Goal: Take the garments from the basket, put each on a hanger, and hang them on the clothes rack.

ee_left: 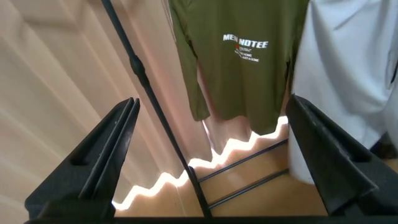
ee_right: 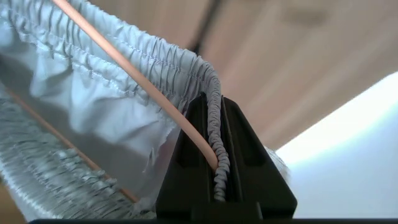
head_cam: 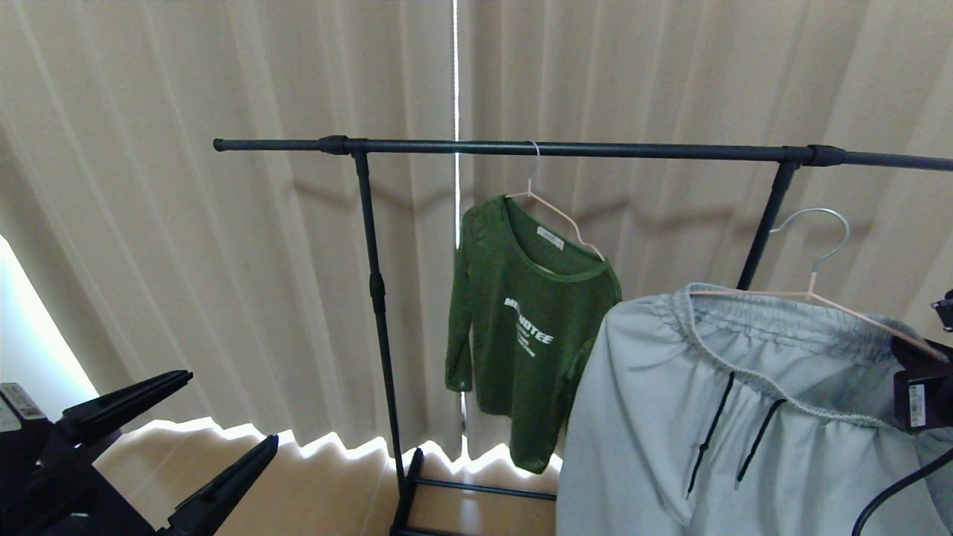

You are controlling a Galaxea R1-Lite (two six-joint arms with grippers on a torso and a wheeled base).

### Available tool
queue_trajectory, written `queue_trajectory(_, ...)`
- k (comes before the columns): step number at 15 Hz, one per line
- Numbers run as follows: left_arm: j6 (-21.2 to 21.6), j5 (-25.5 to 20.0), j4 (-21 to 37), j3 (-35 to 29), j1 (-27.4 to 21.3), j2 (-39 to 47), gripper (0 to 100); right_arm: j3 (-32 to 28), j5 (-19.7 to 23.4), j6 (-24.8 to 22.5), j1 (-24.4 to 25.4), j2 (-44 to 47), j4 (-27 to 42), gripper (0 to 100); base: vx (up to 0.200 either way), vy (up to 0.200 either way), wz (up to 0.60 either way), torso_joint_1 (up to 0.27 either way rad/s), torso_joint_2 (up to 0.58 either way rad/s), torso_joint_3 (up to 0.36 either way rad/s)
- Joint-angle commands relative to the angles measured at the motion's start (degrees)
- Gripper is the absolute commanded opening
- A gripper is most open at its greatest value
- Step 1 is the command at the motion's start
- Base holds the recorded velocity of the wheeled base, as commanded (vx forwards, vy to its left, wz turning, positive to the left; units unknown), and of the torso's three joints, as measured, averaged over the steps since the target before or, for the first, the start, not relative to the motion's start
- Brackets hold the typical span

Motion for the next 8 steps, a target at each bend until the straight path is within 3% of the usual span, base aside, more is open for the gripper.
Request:
queue_trajectory(1,0.01,0.0,-0.05,-0.24,0.47,-0.31,100,0.31,-0.72,-0.03,-0.69,-1.78,0.15,0,0.0,0.0,0.0,0.0,0.0,0.0)
queue_trajectory(5,-0.08,0.0,0.12,-0.51,2.76,-0.22,100,0.04,-0.72,-0.21,-6.23,-3.72,0.32,0,0.0,0.0,0.0,0.0,0.0,0.0)
queue_trajectory(7,-0.08,0.0,0.12,-0.42,2.76,-0.13,100,0.22,-0.63,-0.12,-6.76,-3.72,0.32,0,0.0,0.0,0.0,0.0,0.0,0.0)
queue_trajectory(8,0.01,-0.09,0.21,-0.33,2.76,-0.22,100,0.22,-0.63,-0.12,-6.76,-3.72,0.32,0,0.0,-0.2,0.0,0.002,0.0,0.002)
